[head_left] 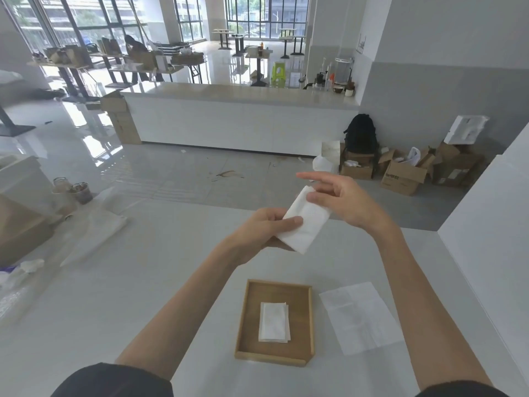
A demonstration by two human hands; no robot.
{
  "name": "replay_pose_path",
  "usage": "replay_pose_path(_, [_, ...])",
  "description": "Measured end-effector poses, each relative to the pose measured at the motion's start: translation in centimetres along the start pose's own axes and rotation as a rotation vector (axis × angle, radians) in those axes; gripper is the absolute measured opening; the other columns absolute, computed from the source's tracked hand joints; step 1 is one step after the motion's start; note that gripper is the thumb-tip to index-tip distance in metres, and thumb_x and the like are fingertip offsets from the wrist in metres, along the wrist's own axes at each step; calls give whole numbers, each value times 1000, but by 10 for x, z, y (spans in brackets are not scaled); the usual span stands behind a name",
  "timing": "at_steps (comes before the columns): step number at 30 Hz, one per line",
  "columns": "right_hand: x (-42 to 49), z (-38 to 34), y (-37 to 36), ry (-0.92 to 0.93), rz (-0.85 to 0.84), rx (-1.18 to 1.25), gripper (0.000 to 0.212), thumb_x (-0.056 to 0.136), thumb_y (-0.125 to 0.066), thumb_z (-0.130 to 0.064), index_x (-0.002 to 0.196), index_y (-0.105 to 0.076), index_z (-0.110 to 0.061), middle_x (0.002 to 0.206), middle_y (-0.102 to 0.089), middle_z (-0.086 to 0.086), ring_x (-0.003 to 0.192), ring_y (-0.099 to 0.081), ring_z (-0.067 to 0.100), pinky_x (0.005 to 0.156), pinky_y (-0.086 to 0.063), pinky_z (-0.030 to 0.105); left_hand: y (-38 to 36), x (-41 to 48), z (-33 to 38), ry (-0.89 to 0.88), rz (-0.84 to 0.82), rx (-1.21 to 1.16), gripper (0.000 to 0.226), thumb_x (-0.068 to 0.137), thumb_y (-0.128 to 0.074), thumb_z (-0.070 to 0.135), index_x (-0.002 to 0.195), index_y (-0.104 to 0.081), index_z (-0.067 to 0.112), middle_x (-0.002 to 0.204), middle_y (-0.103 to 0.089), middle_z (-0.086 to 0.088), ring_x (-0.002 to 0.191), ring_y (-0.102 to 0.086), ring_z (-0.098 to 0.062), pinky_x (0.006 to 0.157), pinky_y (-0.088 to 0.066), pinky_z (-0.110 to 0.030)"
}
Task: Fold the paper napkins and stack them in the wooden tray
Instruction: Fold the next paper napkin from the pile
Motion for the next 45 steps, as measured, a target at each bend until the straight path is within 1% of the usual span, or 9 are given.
replay_pose_path(6, [7,8,-18,-41,-236,-159,57,106,-53,-21,145,-39,-59,106,-80,-10,113,-67,26,91,-49,33,-13,-11,-38,90,-100,-80,34,101,-61,27,122,-70,2,121,-73,-15,114,-70,-31,96,-57,-36])
replay_pose_path(9, [9,22,-25,-111,-145,-85,48,103,-53,-46,146,-36,-61,112,-78,-16,111,-67,4,89,-52,24,-12,-17,-60,98,-13,-191,34,104,-55,21,128,-64,-2,124,-72,-18,114,-70,-34,96,-58,-37])
replay_pose_path(12, [-13,74,-38,-299,-35,140,63,83,-61,-75,139,-52,-48,117,-75,-6,102,-72,16,78,-59,27,-5,-24,-95,174,85,-242,33,105,-53,17,129,-63,-3,126,-70,-19,115,-68,-37,102,-53,-47])
replay_pose_path(18, [-68,190,-108,-534,89,299,40,94,-73,-22,132,-64,-28,109,-79,1,102,-74,18,84,-57,31,-1,-41,-178,427,-2,-161,29,105,-52,21,127,-66,8,124,-72,-12,114,-70,-28,95,-57,-38])
replay_pose_path(24, [-90,275,-167,-696,28,330,54,94,-73,-27,143,-52,-30,126,-69,-5,113,-68,8,99,-56,35,24,-32,-265,523,368,-86,31,102,-57,18,110,-63,-12,103,-69,-22,94,-69,-26,89,-57,-42])
replay_pose_path(30, [-129,347,-201,-952,103,408,53,95,-70,-14,143,-51,-19,117,-72,15,107,-71,27,88,-61,39,32,-25,-333,668,500,-4,15,100,-60,11,108,-65,-1,95,-70,-21,89,-72,-32,87,-58,-49])
replay_pose_path(33, [-127,361,-202,-973,212,336,48,94,-69,-7,139,-54,-11,107,-73,19,101,-71,26,78,-58,29,41,-18,-355,690,529,111,7,98,-62,11,104,-65,14,85,-69,-4,75,-68,-19,72,-59,-31])
replay_pose_path(36, [-118,372,-205,-971,237,260,47,94,-69,-9,138,-55,-14,102,-73,16,97,-70,26,84,-59,39,49,-5,-372,668,556,175,11,96,-64,11,99,-64,22,82,-68,-2,72,-66,-17,58,-52,-17])
replay_pose_path(45, [-90,389,-214,-884,186,-42,57,97,-67,-19,149,-44,-18,94,-65,-2,83,-63,13,76,-51,25,73,20,-395,589,595,377,16,95,-62,12,107,-58,21,89,-62,-3,80,-59,-17,74,-53,-34])
Point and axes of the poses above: each hand's wrist, its own x-axis towards the middle knuckle, its own y-axis out of the back of the hand, z = x × y, the point moved 6 cm from there along x, towards the middle knuckle
